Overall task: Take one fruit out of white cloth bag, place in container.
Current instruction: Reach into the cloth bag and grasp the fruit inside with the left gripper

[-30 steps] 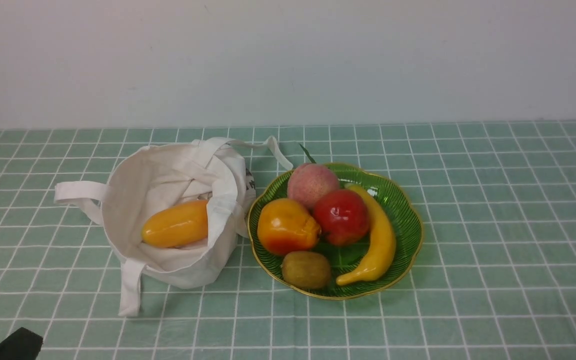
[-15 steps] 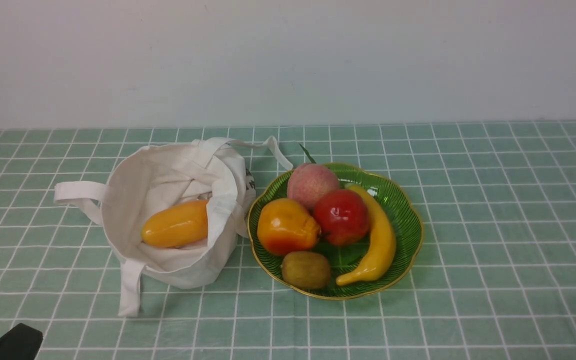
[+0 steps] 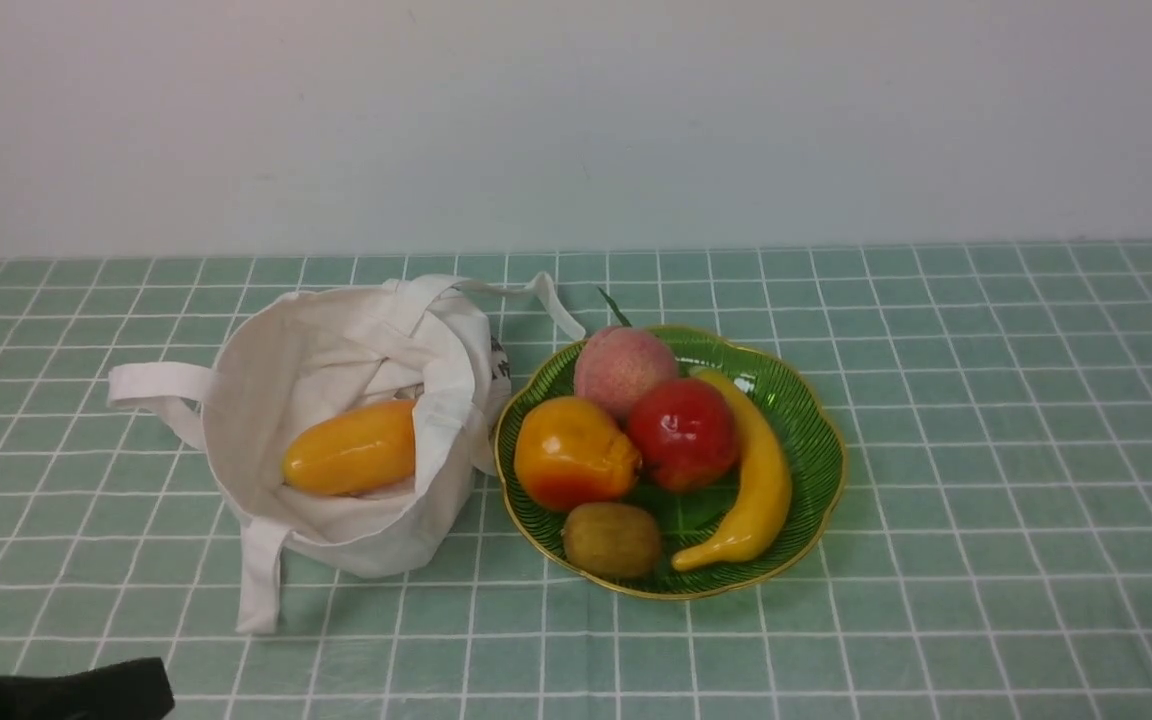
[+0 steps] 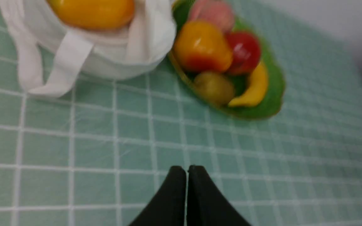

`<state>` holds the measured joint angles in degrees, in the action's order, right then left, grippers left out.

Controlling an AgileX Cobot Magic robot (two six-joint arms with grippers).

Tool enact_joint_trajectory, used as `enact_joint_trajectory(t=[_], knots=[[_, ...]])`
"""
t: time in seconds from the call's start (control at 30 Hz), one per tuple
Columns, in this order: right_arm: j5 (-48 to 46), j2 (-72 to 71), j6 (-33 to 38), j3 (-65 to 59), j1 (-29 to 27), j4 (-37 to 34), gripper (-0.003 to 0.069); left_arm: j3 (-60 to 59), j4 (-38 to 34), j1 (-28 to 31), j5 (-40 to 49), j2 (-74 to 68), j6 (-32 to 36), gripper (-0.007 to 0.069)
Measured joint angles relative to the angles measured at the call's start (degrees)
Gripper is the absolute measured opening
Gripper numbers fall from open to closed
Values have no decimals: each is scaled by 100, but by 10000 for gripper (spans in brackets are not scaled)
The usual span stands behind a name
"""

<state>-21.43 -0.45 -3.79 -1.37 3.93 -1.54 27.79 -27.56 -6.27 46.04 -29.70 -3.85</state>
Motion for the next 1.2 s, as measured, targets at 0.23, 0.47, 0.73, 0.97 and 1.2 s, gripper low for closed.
enact_joint_trajectory(t=[0.23,0.47,0.73,0.97,1.2], knots=[[0,0,0,0,0,0,-12,1965,1223,0,1255,-2561,803,-2],[0,0,0,0,0,0,-12,3081,1147,0,1185,-4664,1433,110],[0,0,0,0,0,0,-12,4088,1388,0,567,-6199,1587,367],[0,0,0,0,0,0,-12,4769,1210,0,618,-6853,2766,586],[0,0,0,0,0,0,-12,4887,1112,-11,727,-7335,4278,630]])
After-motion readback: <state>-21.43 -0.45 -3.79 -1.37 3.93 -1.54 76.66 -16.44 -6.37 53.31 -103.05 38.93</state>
